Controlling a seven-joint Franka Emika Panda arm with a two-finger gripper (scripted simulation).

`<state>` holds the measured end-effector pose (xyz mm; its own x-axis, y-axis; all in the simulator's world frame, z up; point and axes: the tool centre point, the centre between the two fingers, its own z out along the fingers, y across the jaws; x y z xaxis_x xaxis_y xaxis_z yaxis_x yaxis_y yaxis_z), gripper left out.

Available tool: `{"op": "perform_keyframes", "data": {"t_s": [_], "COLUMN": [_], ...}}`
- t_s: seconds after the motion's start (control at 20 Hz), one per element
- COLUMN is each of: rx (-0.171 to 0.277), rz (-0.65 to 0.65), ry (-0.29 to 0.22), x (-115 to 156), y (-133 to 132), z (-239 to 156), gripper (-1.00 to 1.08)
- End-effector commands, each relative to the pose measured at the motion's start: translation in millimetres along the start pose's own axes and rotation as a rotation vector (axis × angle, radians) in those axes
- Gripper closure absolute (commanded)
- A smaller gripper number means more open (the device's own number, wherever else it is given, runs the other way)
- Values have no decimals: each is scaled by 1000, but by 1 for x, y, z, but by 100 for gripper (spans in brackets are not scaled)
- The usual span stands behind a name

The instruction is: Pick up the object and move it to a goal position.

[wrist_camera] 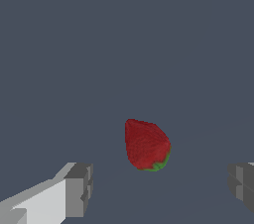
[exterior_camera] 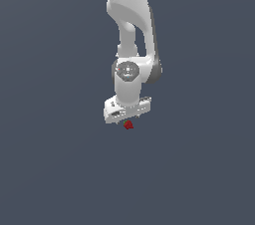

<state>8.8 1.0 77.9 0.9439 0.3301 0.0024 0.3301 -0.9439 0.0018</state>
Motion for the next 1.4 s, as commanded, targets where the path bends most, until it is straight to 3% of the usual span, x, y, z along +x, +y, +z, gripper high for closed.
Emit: {"op": "perform_keyframes", "data": {"t_s": [0.0, 1.05, 1.1, 1.35], "rx": [1, 2, 2, 2], "rz": [-15, -17, -17, -17], "ry": [-2, -2, -2, -2], "x": [-1, -1, -1, -1], "y": [0, 0, 0, 0], "z": [4, 55, 55, 55], "gripper": [-92, -92, 108, 108]}}
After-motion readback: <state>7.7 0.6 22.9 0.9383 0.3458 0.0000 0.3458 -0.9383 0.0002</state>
